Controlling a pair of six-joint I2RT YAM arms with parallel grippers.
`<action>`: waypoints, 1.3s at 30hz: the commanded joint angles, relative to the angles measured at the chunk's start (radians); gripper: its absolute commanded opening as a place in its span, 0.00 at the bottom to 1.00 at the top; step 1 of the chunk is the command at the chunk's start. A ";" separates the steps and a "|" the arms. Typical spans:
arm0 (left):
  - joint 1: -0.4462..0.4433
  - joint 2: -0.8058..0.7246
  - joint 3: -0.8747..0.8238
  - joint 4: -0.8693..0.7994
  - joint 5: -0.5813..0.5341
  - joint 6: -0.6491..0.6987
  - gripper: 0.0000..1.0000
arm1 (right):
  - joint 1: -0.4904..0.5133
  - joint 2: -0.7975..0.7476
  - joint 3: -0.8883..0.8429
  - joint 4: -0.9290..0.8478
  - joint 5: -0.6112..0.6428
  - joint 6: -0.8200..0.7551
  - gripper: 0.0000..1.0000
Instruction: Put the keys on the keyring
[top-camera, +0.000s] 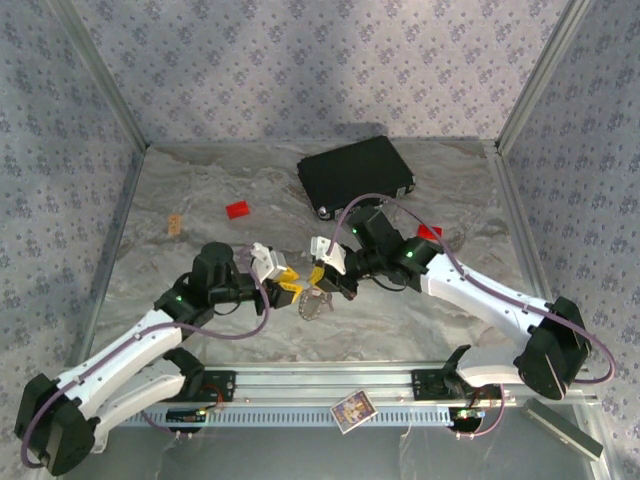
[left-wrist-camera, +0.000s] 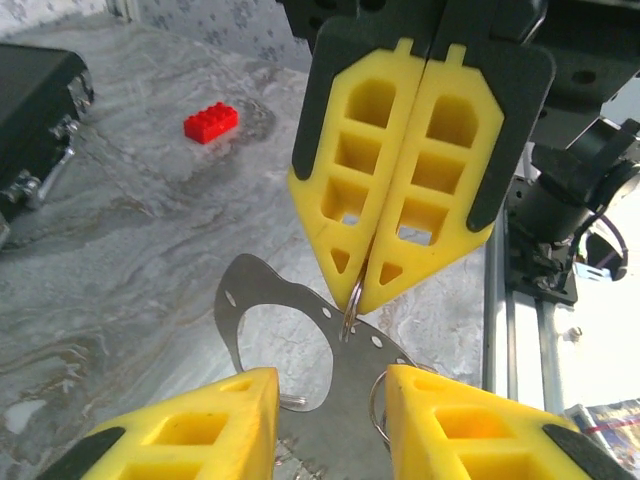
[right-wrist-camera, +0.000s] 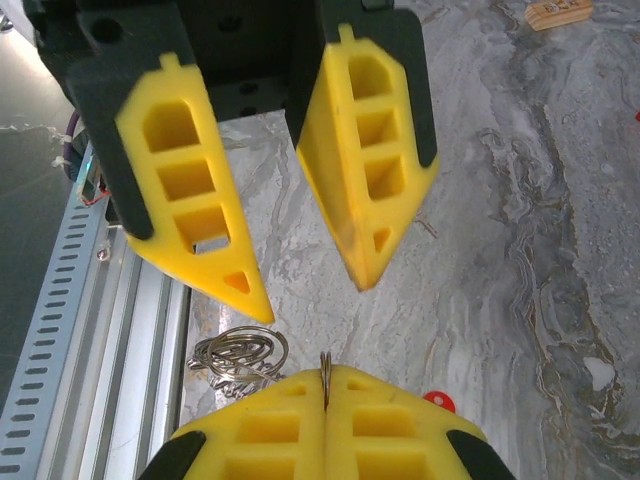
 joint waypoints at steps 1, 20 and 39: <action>0.004 0.011 0.023 0.054 0.071 0.021 0.31 | 0.009 -0.015 0.037 0.000 -0.042 -0.018 0.00; -0.002 0.059 0.035 0.048 0.141 0.047 0.21 | 0.041 0.004 0.039 0.032 -0.047 -0.003 0.00; -0.012 0.078 0.038 0.059 0.147 0.054 0.00 | 0.058 0.047 0.043 0.058 -0.049 0.021 0.07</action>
